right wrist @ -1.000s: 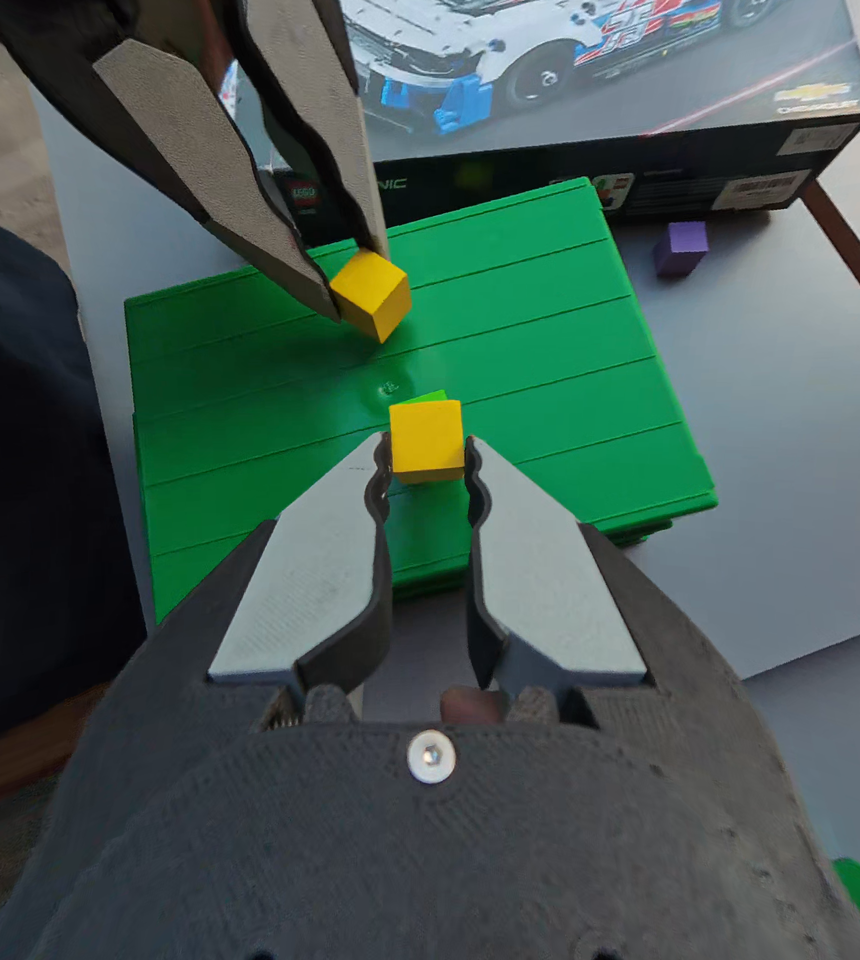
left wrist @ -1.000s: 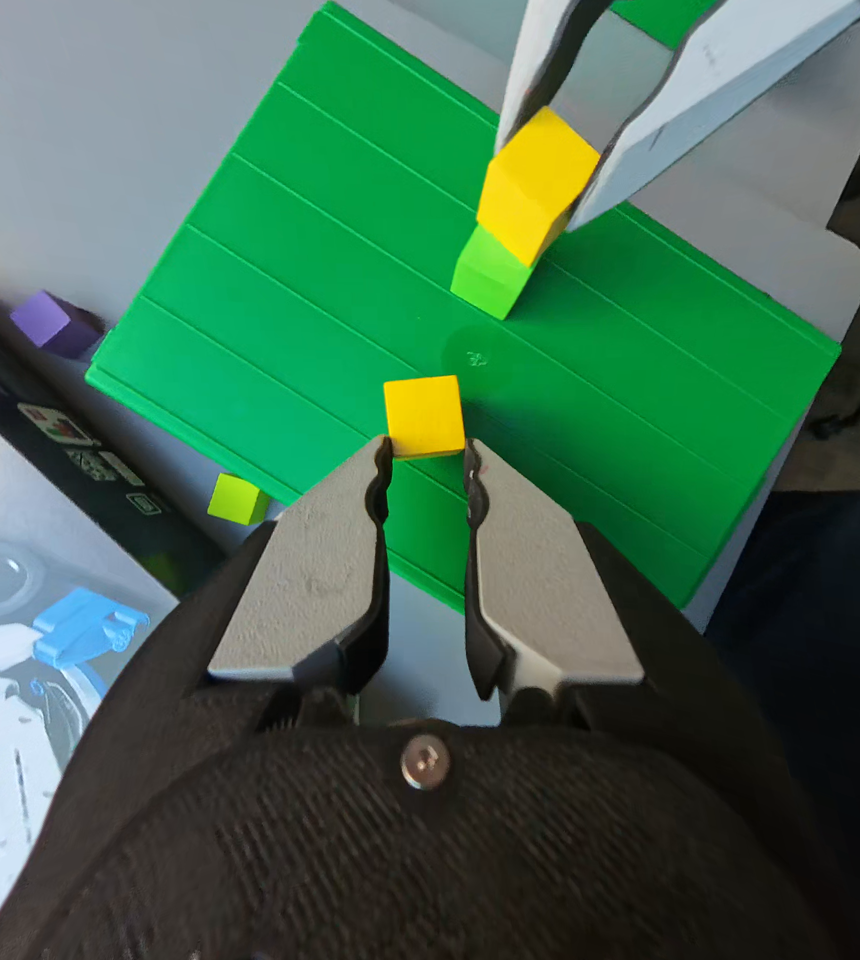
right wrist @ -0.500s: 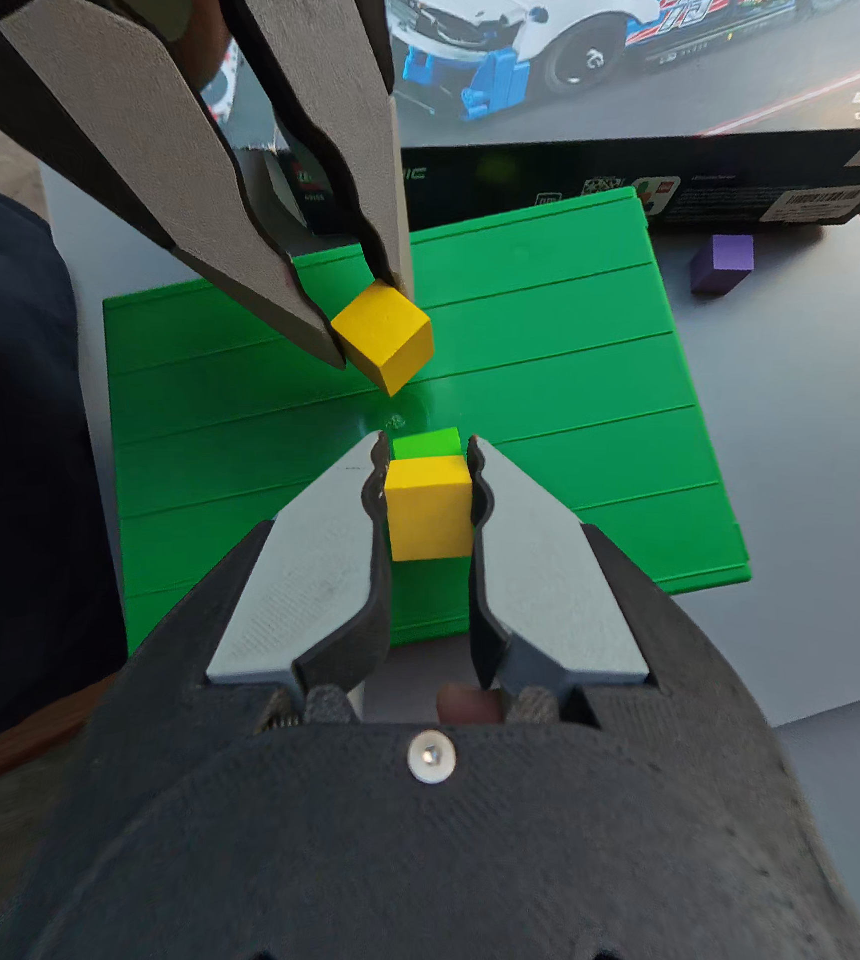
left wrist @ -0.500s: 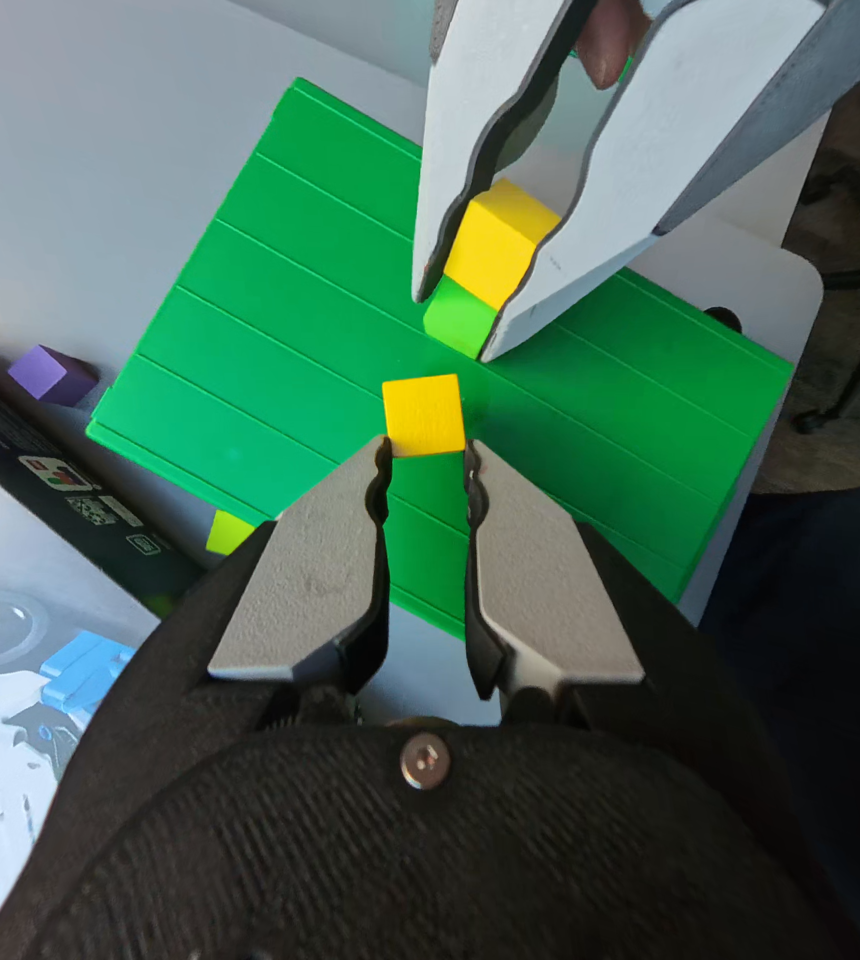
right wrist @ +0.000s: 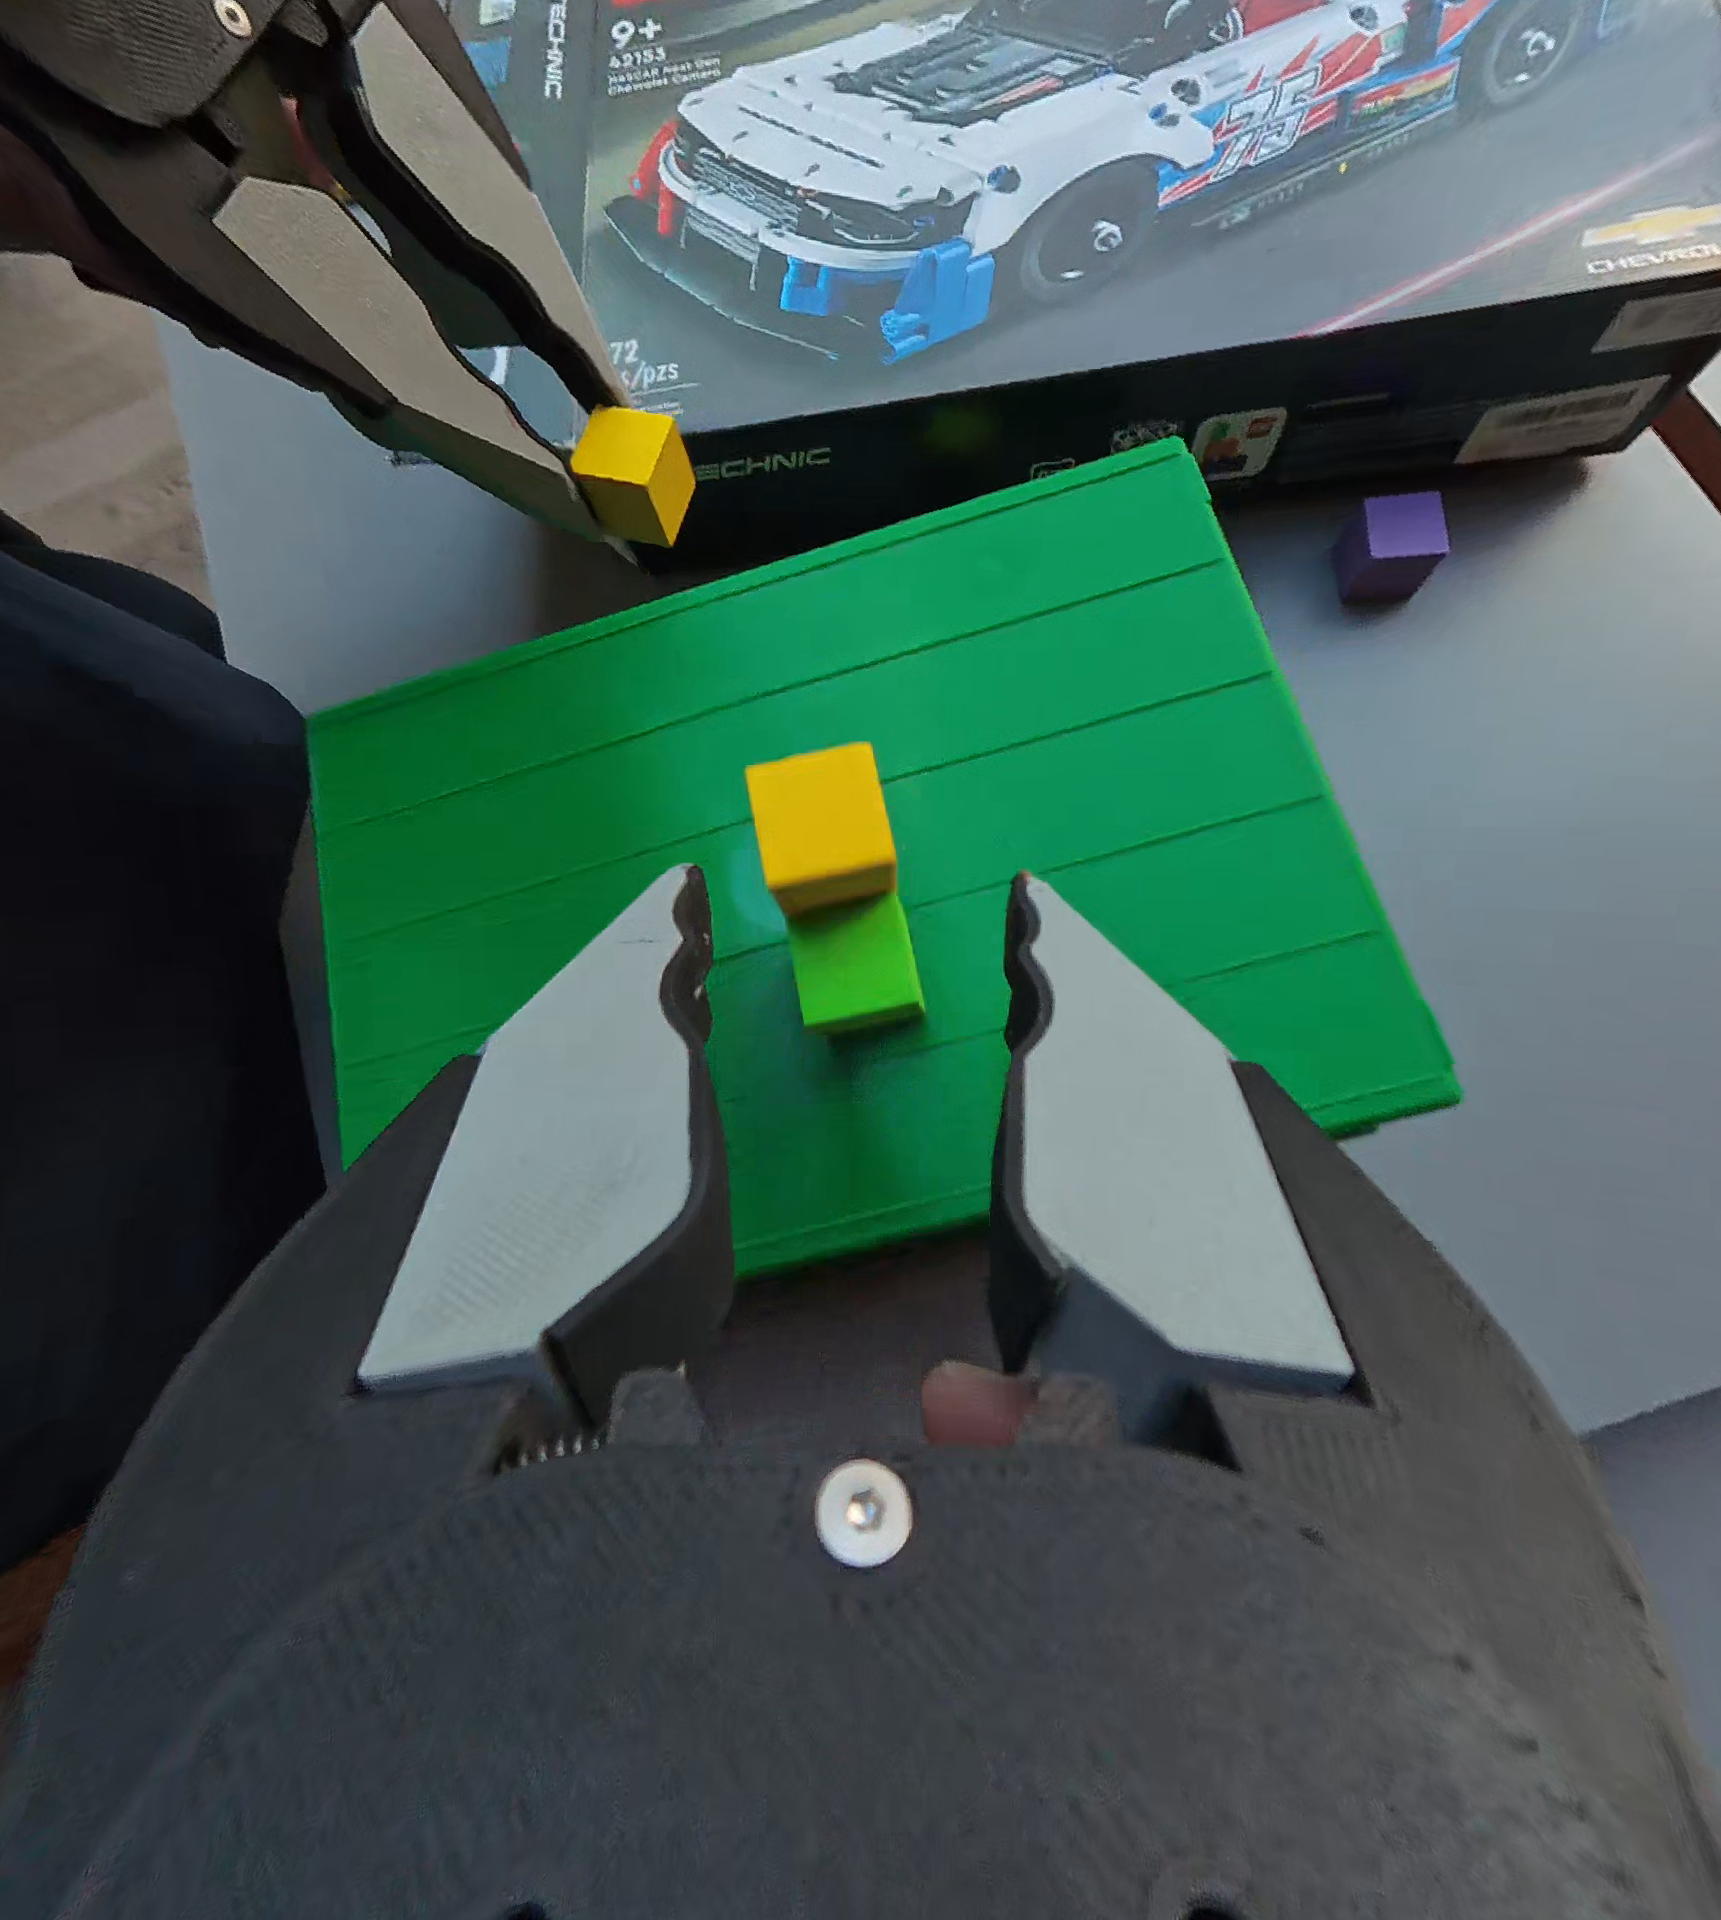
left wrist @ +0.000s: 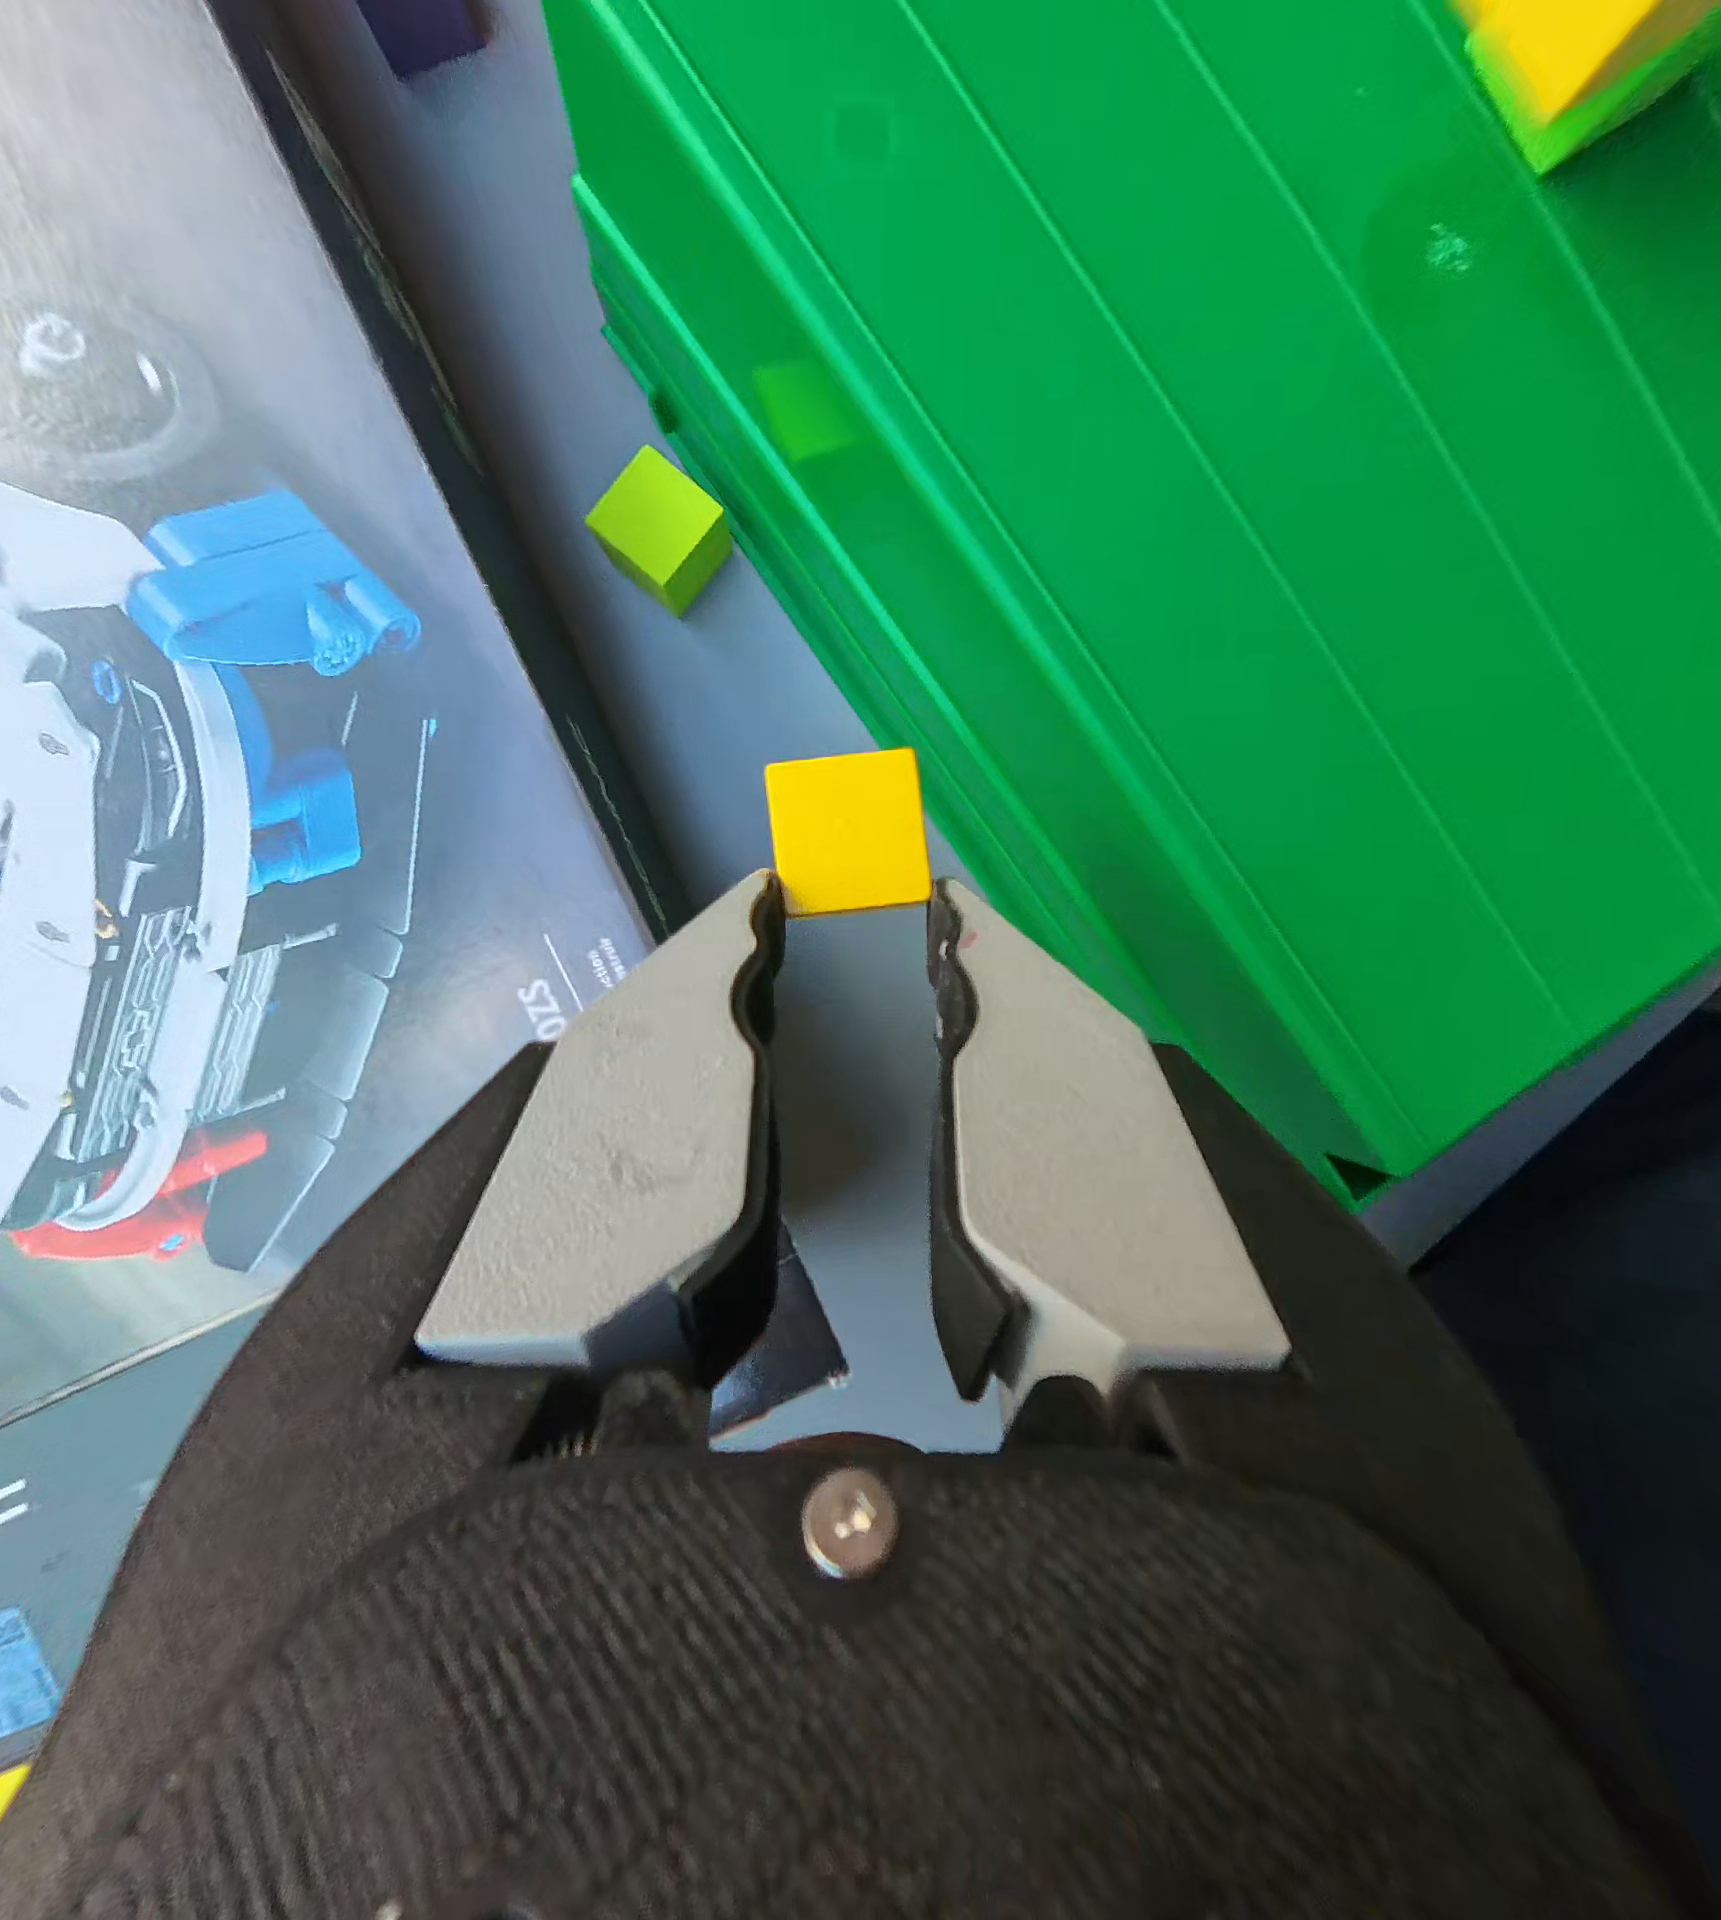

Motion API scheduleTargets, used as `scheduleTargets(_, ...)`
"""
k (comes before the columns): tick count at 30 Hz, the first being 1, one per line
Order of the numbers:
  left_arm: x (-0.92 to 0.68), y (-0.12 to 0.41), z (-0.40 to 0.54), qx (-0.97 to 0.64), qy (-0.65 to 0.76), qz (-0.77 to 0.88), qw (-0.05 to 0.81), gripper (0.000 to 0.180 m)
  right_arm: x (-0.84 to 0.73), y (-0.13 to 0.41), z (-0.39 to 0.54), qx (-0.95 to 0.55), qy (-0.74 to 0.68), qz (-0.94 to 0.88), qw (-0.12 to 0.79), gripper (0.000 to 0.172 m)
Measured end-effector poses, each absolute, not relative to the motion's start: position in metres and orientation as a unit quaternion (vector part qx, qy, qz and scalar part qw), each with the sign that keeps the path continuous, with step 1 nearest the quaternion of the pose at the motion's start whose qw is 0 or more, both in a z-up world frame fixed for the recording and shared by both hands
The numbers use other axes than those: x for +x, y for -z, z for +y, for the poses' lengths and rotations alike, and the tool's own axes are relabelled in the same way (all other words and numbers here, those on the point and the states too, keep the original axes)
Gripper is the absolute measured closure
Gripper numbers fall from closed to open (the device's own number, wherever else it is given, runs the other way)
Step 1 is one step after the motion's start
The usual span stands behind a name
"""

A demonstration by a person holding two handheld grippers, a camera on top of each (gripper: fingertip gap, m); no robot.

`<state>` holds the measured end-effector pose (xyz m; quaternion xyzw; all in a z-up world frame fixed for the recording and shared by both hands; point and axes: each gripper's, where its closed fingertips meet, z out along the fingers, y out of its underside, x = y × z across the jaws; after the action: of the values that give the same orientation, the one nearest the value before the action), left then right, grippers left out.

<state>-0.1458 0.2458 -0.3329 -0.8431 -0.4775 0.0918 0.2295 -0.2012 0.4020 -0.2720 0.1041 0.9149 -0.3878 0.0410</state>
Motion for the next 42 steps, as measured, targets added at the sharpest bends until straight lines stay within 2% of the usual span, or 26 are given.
scheduleTargets(4, -0.139, 0.332, 0.253, -0.844, -0.085, -0.471, 0.242, 0.155, -0.2, 0.271, 0.412, 0.105, 0.379, 0.918, 0.044, 0.117)
scheduleTargets(9, -0.135, 0.329, 0.266, -0.851, -0.073, -0.451, 0.258, 0.155, -0.195, 0.294, 0.411, 0.087, 0.334, 0.938, 0.032, 0.113)
scheduleTargets(11, -0.134, 0.327, 0.27, -0.856, -0.076, -0.438, 0.264, 0.155, -0.195, 0.302, 0.41, 0.081, 0.326, 0.941, 0.027, 0.119)
scheduleTargets(13, -0.132, 0.327, 0.271, -0.862, -0.075, -0.429, 0.261, 0.155, -0.196, 0.309, 0.411, 0.074, 0.316, 0.946, 0.019, 0.146)
scheduleTargets(21, -0.134, 0.301, 0.286, -0.862, -0.082, -0.389, 0.314, 0.155, -0.196, 0.26, 0.394, 0.055, 0.393, 0.917, 0.038, 0.147)
scheduleTargets(25, -0.135, 0.3, 0.298, -0.873, -0.08, -0.366, 0.314, 0.155, -0.197, 0.279, 0.381, 0.018, 0.344, 0.938, 0.031, 0.146)
scheduleTargets(28, -0.134, 0.301, 0.303, -0.872, -0.079, -0.368, 0.314, 0.155, -0.195, 0.3, 0.377, 0.01, 0.308, 0.951, 0.034, 0.128)
scheduleTargets(31, -0.133, 0.302, 0.294, -0.866, -0.088, -0.387, 0.304, 0.155, -0.199, 0.305, 0.374, 0.01, 0.313, 0.95, 0.014, 0.143)
scheduleTargets(36, -0.123, 0.311, 0.262, -0.844, -0.097, -0.442, 0.286, 0.155, -0.199, 0.303, 0.373, 0.036, 0.327, 0.944, 0.029, 0.144)
scheduleTargets(42, -0.1, 0.347, 0.241, -0.835, -0.072, -0.484, 0.252, 0.156, -0.202, 0.286, 0.358, 0.065, 0.371, 0.926, 0.036, 0.144)
